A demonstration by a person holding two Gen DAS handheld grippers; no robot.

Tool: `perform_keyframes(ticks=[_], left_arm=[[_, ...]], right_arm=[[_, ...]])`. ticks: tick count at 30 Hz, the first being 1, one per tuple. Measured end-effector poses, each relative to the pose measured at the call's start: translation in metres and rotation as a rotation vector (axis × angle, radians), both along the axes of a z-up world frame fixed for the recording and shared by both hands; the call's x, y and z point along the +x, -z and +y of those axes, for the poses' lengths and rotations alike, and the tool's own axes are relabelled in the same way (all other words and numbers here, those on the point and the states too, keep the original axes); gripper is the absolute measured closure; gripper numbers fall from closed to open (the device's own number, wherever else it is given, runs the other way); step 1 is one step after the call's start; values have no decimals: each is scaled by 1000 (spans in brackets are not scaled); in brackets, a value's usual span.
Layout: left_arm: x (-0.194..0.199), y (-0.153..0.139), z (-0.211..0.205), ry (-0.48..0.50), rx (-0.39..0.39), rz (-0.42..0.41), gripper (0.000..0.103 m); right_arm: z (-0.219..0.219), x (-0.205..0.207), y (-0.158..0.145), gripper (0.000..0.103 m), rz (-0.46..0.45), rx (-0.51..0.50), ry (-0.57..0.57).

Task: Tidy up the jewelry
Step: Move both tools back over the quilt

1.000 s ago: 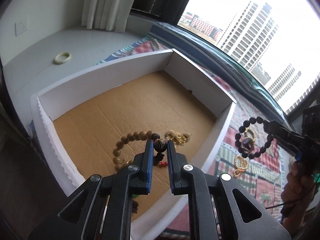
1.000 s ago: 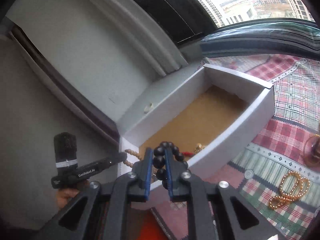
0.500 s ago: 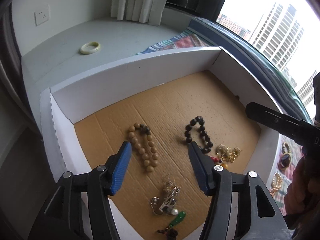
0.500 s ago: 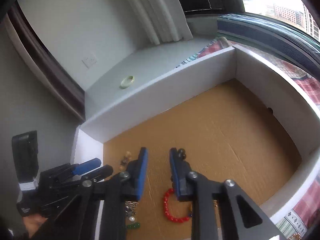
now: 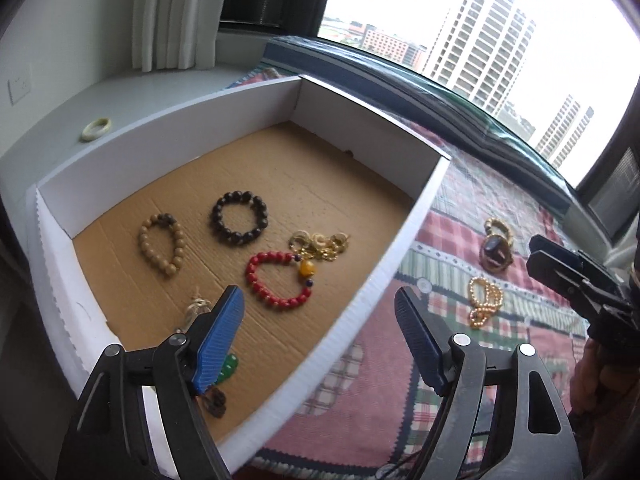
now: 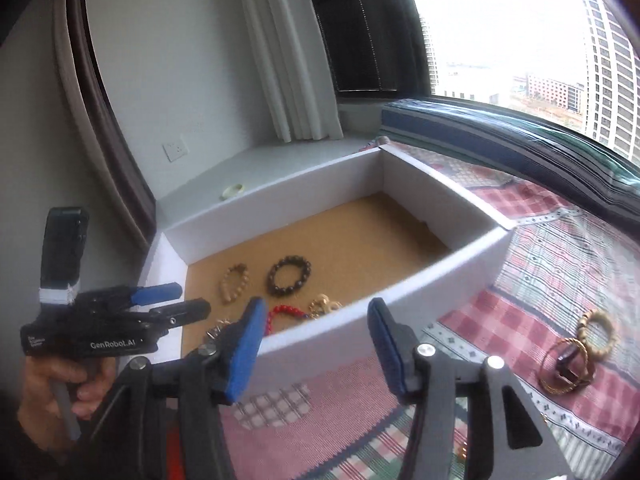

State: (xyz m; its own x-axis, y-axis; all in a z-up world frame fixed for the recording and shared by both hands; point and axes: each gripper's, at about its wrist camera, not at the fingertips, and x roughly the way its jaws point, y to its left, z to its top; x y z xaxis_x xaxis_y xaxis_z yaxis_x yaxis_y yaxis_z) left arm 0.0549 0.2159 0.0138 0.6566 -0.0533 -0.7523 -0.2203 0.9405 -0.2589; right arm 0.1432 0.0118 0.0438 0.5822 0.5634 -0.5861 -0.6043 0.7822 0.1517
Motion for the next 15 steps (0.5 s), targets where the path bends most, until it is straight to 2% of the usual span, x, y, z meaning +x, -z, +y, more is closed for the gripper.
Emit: perform_keyframes(ticks=[5, 10, 14, 15], left_arm=[[4, 14, -74, 160, -13, 21, 21], [18, 38, -138, 285, 2, 56, 21], [28, 58, -179, 349, 31, 74, 20], [30, 64, -187, 361, 45, 82, 20]], right_arm=[[-113, -50, 21, 49, -39, -86, 210], [-222, -89, 33, 49, -28, -213, 457], [-263, -114, 32, 47, -39, -348, 596], [-267, -120, 35, 42, -39, -361, 607]])
